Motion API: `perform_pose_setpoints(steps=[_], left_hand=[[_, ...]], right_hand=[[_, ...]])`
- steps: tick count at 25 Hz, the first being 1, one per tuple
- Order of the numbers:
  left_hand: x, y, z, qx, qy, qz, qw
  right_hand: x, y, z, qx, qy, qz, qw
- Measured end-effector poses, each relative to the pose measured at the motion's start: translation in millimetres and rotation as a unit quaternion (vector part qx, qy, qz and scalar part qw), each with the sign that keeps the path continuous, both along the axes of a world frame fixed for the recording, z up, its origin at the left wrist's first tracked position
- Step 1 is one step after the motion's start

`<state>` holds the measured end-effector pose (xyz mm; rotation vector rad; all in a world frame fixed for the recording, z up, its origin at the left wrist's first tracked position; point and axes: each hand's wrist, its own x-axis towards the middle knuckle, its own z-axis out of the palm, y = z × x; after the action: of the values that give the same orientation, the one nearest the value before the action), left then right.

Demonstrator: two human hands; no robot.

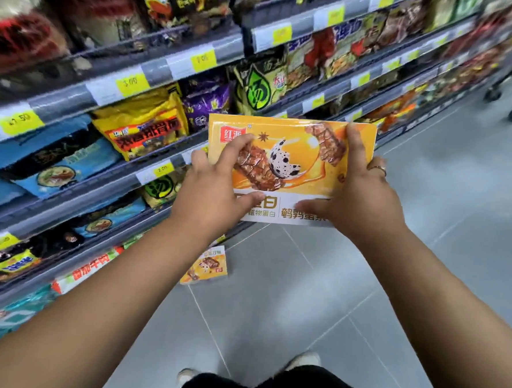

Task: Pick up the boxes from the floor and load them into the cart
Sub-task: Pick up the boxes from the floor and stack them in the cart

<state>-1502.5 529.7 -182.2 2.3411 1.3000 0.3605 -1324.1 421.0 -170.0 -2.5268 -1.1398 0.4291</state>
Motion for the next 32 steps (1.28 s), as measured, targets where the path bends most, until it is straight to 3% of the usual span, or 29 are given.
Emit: perform_pose_setpoints(steps=[11,32], left_hand=[[240,-34,69,0.027,-0.051,-0.099,0.993],[729,78,82,0.020,-0.062,-0.337,0.939]], right_hand=[[209,-75,72,0.028,-0.035,-0.095,0.994],[606,-22,88,0.012,-0.059,-0.321,0.945]])
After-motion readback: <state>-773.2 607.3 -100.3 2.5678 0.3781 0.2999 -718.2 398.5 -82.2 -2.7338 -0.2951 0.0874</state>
